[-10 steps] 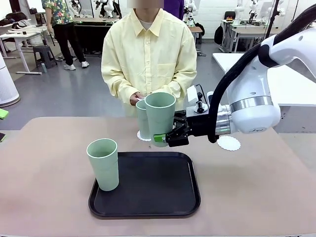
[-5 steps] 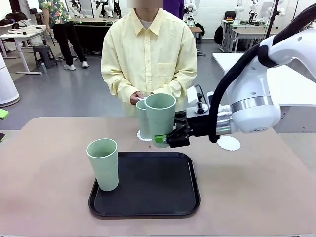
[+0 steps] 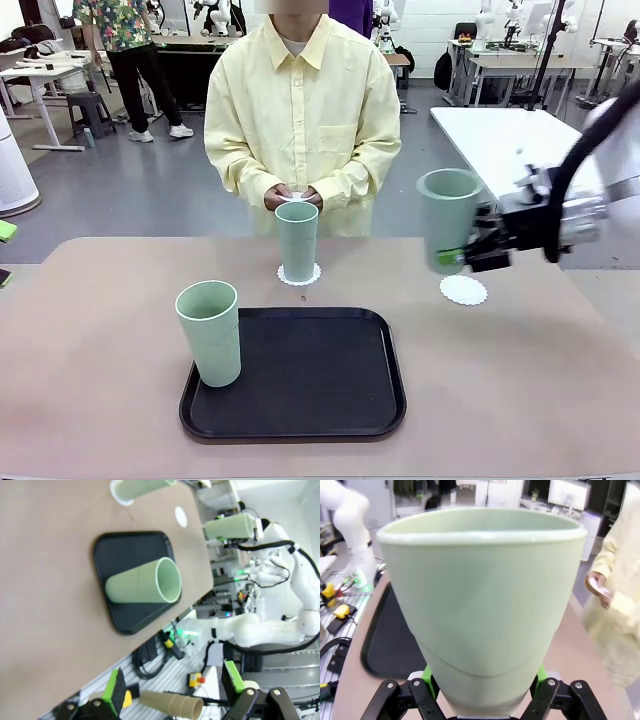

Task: Place coasters on the table and set cups on them.
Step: Take one Reusable plastic cup from the Flat Tray and place it on a coaster set by the human.

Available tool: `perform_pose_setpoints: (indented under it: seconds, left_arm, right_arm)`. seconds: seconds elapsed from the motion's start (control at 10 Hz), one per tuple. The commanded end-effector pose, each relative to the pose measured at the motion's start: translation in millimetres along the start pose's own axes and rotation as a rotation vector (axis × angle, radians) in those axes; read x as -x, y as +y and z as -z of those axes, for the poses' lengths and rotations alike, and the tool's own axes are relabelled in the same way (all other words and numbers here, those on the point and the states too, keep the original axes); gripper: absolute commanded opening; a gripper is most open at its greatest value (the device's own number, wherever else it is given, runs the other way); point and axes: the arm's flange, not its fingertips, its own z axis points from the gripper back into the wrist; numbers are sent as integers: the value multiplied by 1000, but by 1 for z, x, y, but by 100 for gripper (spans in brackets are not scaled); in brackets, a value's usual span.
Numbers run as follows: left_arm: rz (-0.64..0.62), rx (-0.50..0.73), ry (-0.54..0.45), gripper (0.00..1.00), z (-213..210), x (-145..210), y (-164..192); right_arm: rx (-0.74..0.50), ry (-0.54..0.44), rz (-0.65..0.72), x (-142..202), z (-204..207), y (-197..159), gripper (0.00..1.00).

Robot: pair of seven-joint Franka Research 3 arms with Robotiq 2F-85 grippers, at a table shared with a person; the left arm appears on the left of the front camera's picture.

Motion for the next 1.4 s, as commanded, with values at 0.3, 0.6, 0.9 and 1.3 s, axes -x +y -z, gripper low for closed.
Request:
perform_pose_setpoints:
  seconds: [0.3, 0.6, 0.9, 1.3]
  left_arm:
    - [20, 20, -7, 100, 0, 0, 1]
    - [20, 20, -7, 100, 0, 0, 1]
    - [20, 20, -7, 100, 0, 0, 1]
    - [20, 20, -7, 100, 0, 0, 1]
  right_arm:
    - [91, -189, 62, 23, -84, -34, 80]
    - [69, -216, 71, 48, -83, -49, 80]
    - [70, -181, 91, 53, -81, -43, 80]
    - [70, -181, 91, 53, -81, -43, 80]
